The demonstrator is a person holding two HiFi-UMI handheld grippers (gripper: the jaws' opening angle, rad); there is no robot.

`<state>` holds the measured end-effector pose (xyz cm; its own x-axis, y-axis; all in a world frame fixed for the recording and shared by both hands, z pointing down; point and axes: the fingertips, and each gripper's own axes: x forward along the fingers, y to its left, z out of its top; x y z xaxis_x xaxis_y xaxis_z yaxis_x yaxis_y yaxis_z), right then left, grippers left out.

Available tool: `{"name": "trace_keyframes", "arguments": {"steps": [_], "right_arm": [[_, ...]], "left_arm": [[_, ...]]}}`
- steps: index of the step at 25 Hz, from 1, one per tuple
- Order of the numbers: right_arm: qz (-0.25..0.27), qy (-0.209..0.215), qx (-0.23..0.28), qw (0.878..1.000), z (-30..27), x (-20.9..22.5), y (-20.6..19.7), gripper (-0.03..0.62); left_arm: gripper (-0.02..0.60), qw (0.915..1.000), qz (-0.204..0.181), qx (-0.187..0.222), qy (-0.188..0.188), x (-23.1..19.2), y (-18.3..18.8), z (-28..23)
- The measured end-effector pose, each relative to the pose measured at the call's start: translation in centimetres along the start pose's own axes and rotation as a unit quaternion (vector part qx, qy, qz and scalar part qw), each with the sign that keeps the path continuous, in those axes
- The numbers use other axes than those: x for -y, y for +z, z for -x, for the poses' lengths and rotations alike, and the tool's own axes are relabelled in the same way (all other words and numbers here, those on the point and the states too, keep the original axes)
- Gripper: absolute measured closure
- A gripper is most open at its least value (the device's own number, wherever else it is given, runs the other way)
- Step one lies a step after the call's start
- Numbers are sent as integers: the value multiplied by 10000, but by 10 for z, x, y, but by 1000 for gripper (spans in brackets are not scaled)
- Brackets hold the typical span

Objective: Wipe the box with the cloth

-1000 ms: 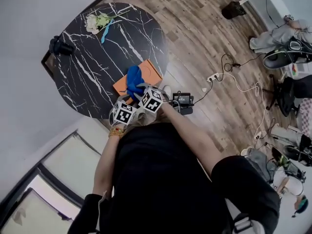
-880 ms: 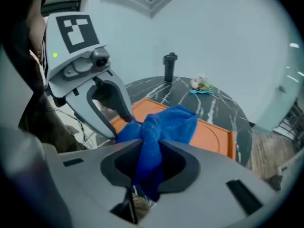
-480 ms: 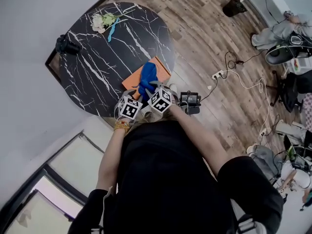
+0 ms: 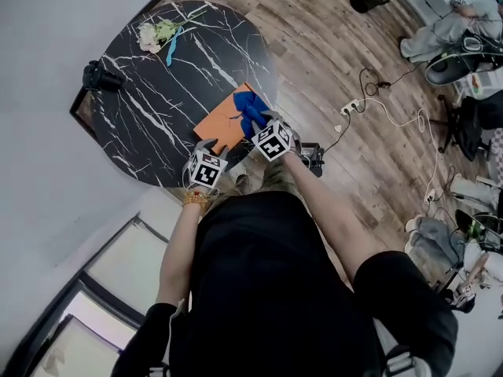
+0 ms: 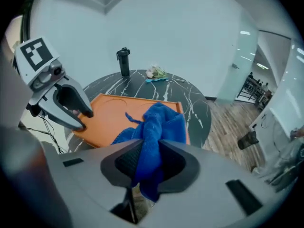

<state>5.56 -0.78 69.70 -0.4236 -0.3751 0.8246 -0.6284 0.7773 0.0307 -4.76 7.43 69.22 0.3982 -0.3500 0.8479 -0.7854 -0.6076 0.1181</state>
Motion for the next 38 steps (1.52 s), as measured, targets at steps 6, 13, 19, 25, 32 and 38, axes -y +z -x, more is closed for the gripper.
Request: {"name": "trace_keyframes", "arguments": {"steps": [6,13,19,25,32,38], "right_arm": [[1059,981,234,9892,-4,-107,8,517],[-197,130,67,9997,1,16,-6,517],[428,548,254,9973,-3,-61,8,517],[1501,1355,271,9790,-5,-105,11,517],[340,419,142,9984,-2,-9,9,517],[1172,1077,255,9869,-4,-97,14,517]], "left_arm": [[453,10000,62,18,-42,1,1,1],[454,9999,-22,29,-97,0,2,-2],[459,9999,103,70,-17,2,-2,-3],[460,10000,88,24,-5,3,-1,-1],[462,10000,34,69,34,2,4,0],[463,9999,42,89,46,1,2,1]]}}
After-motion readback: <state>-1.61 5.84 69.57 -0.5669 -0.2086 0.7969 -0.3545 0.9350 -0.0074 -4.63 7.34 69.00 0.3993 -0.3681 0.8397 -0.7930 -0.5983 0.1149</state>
